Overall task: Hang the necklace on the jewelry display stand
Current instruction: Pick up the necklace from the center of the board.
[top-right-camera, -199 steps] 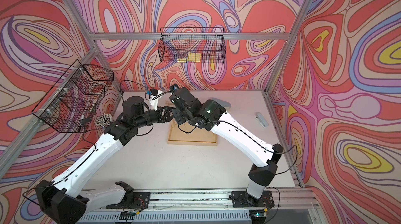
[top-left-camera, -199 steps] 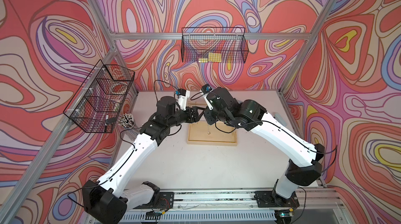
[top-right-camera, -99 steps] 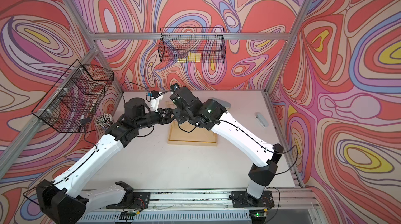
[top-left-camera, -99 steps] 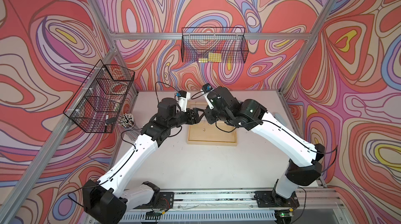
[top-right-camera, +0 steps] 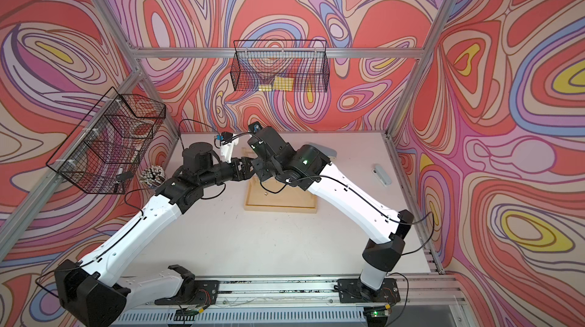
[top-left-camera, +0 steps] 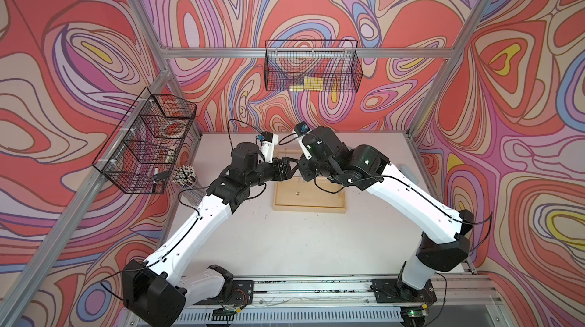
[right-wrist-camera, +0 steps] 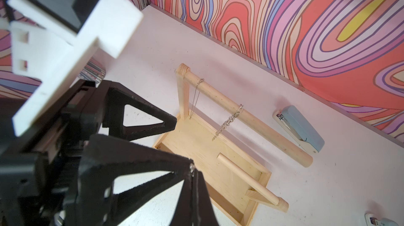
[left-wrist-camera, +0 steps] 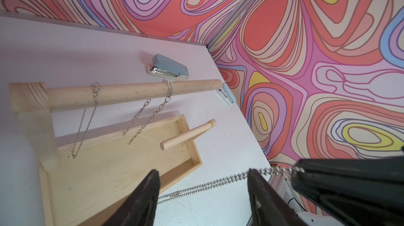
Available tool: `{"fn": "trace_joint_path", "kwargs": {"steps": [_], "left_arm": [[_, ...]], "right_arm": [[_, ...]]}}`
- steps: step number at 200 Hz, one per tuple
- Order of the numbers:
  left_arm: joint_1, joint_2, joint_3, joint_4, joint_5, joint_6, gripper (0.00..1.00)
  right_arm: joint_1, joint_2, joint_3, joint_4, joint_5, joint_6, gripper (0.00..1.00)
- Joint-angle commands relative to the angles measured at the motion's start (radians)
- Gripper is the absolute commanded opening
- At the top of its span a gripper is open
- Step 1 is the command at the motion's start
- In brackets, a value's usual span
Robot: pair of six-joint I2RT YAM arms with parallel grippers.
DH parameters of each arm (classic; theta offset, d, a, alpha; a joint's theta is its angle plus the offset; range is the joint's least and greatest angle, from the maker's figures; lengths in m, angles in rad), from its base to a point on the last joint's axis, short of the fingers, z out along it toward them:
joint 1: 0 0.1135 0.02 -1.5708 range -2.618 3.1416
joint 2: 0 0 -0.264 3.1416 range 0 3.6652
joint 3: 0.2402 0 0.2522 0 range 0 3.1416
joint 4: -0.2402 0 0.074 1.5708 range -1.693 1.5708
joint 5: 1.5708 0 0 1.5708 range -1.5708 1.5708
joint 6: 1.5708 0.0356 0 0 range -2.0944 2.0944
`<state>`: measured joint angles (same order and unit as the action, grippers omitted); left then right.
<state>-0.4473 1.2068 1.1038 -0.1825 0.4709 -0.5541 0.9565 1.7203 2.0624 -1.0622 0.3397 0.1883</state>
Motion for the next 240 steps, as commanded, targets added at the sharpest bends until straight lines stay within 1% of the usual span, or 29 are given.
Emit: {"fn": "trace_joint_path", "kwargs": {"steps": [1,52,90,240], "left_arm": [[-0.006,0.008,0.026,0.036,0.012,0.005,0.67],[-0.007,0.019,0.027,0.053,0.026,-0.004,0.67],[-0.025,0.034,0.03,0.066,0.032,-0.01,0.68],[-0.038,0.087,0.082,0.077,0.006,0.004,0.67]], "right_arm": [[-0.003,-0.022,-0.004,0.013,-0.007,0.007,0.0],[-0.004,-0.024,-0.006,0.019,-0.003,0.007,0.0],[-0.013,-0.023,-0.015,0.024,-0.005,0.006,0.0],[-0.013,-0.039,-0.026,0.032,-0.016,0.011,0.0]]}}
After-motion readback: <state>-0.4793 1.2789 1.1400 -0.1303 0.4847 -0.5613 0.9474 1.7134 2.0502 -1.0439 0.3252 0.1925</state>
